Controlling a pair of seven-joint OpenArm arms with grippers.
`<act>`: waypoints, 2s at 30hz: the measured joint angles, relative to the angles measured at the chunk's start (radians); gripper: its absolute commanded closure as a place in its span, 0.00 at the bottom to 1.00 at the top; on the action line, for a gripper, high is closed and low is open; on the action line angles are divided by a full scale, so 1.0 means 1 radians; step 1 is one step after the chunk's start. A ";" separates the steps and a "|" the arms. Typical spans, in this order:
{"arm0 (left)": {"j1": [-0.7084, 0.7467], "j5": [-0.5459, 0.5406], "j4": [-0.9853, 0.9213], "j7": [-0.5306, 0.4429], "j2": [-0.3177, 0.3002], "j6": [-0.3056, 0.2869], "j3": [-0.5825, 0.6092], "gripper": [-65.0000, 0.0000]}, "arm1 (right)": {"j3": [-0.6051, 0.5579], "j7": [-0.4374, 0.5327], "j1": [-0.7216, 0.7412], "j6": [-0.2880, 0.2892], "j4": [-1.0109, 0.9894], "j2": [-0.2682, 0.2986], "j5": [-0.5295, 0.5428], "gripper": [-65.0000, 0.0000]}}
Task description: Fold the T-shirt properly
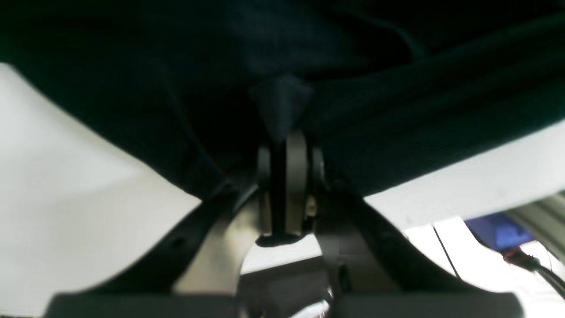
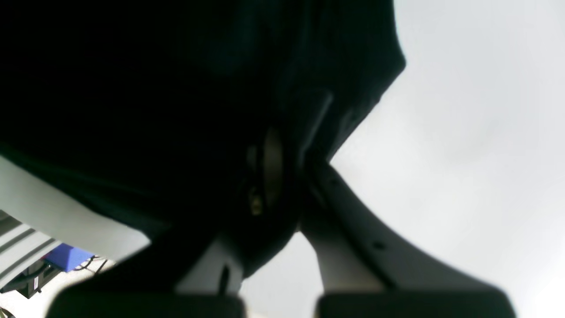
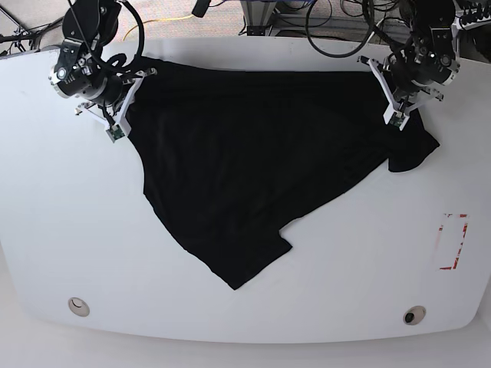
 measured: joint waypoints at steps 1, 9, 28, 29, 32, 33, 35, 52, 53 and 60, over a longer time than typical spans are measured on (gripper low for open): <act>0.001 0.000 0.000 0.000 0.000 0.000 -0.001 1.00 | 0.000 0.002 0.002 0.000 0.001 -0.006 0.000 1.00; -0.070 0.025 -0.001 -0.065 -0.010 0.002 -0.005 1.00 | 0.003 -0.009 0.050 -0.003 0.005 -0.086 -0.035 1.00; -0.381 0.005 -0.006 -0.169 -0.003 -0.023 -0.127 1.00 | 0.007 0.070 0.148 0.000 -0.080 -0.122 -0.009 1.00; -0.404 0.004 -0.006 -0.154 -0.001 -0.023 -0.125 1.00 | 0.007 0.061 0.170 0.000 -0.081 -0.121 -0.008 1.00; -0.476 0.021 -0.005 -0.146 -0.003 -0.009 -0.095 1.00 | 0.007 0.054 0.257 0.000 -0.079 -0.117 -0.009 1.00; -0.496 0.018 -0.005 -0.146 -0.002 -0.010 -0.089 1.00 | 0.006 0.051 0.282 0.000 -0.078 -0.111 -0.010 1.00; -0.531 0.017 -0.005 -0.141 -0.002 -0.010 -0.082 1.00 | 0.004 0.046 0.323 -0.002 -0.078 -0.095 -0.009 1.00; -0.876 0.023 -0.048 -0.137 -0.006 0.127 0.069 1.00 | -0.184 0.001 0.834 -0.004 -0.178 0.125 -0.019 1.00; -0.894 0.023 -0.048 -0.133 -0.008 0.130 0.068 1.00 | -0.209 0.002 0.866 -0.002 -0.178 0.145 -0.012 1.00; -1.027 0.021 -0.048 -0.109 -0.010 0.132 0.069 1.00 | -0.415 0.003 1.097 -0.002 -0.238 0.264 0.000 1.00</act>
